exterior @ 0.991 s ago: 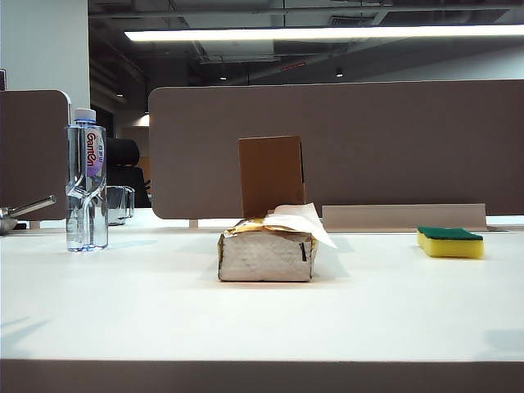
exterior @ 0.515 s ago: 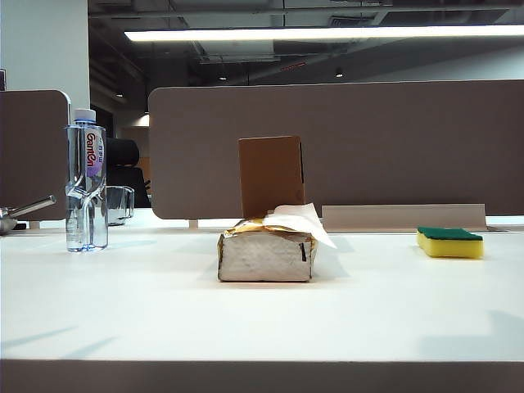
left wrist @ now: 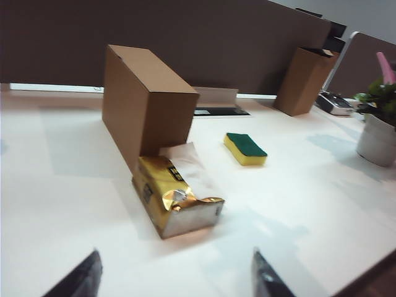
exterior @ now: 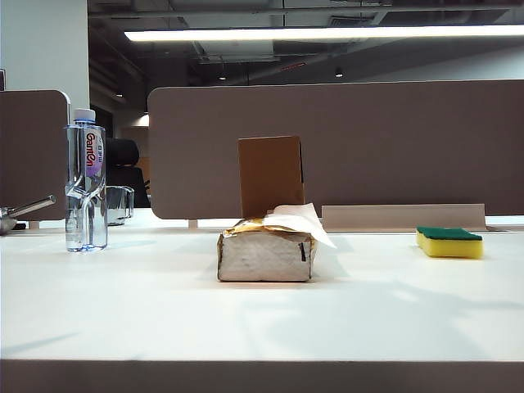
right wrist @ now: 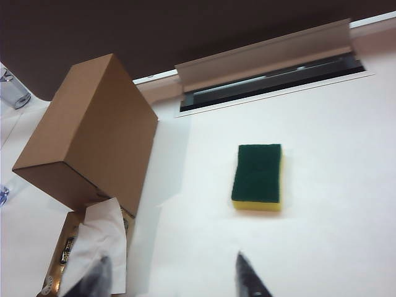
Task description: Move the sponge from right to left to wipe the table, avoiding obstacles on the table, and finally reaching the bottle of mineral water.
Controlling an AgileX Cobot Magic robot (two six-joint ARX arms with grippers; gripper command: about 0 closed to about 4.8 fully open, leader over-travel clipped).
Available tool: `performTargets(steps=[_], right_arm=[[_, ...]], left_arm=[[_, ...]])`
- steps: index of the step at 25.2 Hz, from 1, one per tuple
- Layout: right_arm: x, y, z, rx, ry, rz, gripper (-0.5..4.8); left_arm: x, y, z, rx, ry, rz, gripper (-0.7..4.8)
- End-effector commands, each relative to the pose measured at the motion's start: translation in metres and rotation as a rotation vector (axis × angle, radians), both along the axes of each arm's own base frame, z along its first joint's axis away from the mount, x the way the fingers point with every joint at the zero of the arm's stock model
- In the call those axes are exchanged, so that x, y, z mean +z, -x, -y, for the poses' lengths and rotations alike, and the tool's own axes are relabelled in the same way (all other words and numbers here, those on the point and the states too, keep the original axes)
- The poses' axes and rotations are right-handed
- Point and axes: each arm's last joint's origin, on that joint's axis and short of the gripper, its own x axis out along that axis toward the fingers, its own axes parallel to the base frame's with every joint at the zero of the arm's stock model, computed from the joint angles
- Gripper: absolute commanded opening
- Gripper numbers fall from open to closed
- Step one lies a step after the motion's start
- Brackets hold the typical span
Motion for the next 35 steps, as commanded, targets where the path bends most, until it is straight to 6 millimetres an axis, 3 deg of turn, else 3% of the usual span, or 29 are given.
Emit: performTargets(steps=[1,4,6,8,10,20,28,35], right_arm=[[0.009,-0.027,-0.002,0.048,-0.026,-0.098,3.22],[0.01,-0.059,0.001,0.082,-0.065,-0.196,4.22],[0.008,-0.078,0.007,0.106,-0.102,-0.252,4.55],[-0.001,-0.106,0.018,0.141,-0.168,-0.312,4.55],[-0.009,-0.123,0.029,0.113,-0.183,-0.347,4.54],[-0.065,-0.175,0.061,0.099,-0.248,-0.488,4.54],[-0.112,-0.21,0.068,0.094,-0.257,-0.541,4.53],[-0.13,-0.253,0.076,0.09,-0.257,-0.562,4.49]], left_arm=[[0.008,0.002,0.001,-0.047,0.007,0.006,3.1],[0.016,0.001,0.001,-0.065,0.007,0.005,3.12],[0.021,0.001,0.002,-0.074,0.007,0.002,3.22],[0.031,-0.002,0.002,-0.074,0.004,-0.005,3.84],[0.039,-0.006,0.003,-0.087,0.003,-0.018,4.07],[0.056,-0.025,0.006,-0.144,0.003,-0.091,4.07],[0.059,-0.029,0.006,-0.137,0.002,-0.087,4.07],[0.059,-0.028,0.007,-0.204,0.014,-0.099,4.07]])
